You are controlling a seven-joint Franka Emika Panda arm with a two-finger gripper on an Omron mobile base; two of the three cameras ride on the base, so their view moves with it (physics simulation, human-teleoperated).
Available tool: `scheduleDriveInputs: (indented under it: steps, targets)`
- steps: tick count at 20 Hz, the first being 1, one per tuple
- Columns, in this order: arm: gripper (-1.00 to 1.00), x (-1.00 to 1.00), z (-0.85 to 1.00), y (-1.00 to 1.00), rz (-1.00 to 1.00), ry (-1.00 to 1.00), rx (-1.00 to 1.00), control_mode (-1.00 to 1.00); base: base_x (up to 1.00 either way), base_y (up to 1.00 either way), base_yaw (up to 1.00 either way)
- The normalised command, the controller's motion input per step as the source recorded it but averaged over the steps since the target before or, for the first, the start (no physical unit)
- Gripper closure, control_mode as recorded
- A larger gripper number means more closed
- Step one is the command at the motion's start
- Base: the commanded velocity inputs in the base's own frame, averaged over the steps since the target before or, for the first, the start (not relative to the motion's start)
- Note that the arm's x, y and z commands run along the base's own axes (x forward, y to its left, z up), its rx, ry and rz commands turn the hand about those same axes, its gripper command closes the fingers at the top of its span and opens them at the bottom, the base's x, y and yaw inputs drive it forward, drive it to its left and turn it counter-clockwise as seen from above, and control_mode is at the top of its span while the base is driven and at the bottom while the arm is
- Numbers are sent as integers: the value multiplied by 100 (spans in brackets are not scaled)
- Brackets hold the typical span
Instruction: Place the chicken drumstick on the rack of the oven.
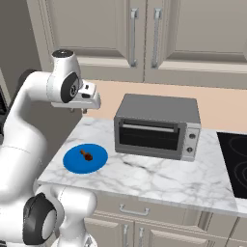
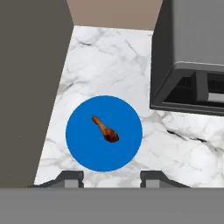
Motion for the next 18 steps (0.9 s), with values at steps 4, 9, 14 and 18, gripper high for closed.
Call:
scheduleDriveInputs:
  steps: [4,9,14,18]
  targets:
    - [-100,-4,-14,6,4,4,6,-100,0,0,0]
    - [-100,-6,-85,2,17,8,-2,-100,0,0,0]
    - [-100,2,-99,3,20,4,-14,-100,0,0,0]
    - [-100,30,-69,0,23,0,-3,-100,0,0,0]
